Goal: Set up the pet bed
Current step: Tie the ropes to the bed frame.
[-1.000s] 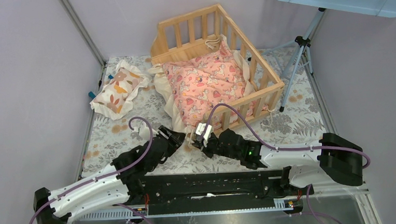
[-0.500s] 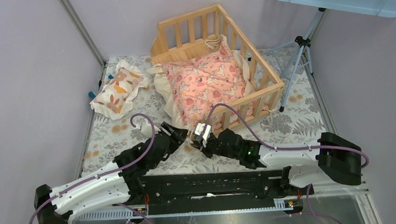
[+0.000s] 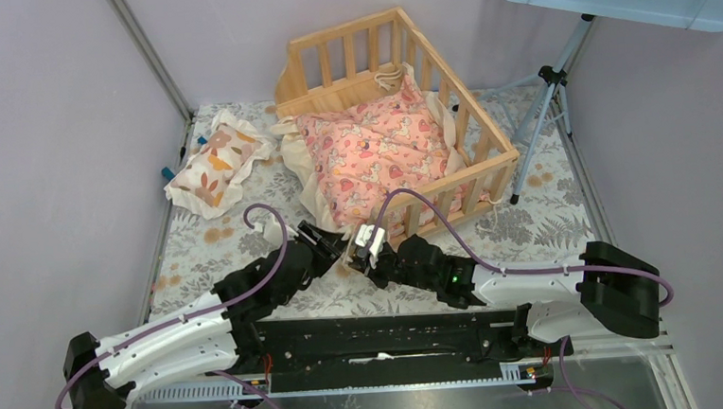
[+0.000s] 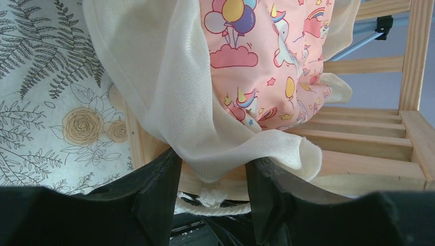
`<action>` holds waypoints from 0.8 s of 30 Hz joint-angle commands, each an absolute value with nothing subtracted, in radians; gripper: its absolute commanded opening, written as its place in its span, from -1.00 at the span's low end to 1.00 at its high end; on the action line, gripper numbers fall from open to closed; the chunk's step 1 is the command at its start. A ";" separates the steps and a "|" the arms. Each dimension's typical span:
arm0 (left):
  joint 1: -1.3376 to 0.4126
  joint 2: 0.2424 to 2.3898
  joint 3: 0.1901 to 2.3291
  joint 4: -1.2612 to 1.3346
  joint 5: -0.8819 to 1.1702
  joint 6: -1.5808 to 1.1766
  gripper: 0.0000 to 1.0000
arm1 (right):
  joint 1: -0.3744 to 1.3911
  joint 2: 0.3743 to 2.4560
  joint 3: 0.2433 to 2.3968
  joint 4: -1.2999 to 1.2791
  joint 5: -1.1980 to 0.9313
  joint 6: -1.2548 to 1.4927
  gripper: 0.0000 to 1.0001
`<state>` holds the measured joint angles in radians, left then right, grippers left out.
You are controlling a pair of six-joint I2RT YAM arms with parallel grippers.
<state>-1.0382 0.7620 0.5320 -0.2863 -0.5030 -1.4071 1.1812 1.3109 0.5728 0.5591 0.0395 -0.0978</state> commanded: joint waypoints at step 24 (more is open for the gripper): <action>-1.040 0.738 0.496 -0.214 -0.426 -1.422 -0.16 | 1.172 1.318 0.579 0.765 0.131 0.022 -0.80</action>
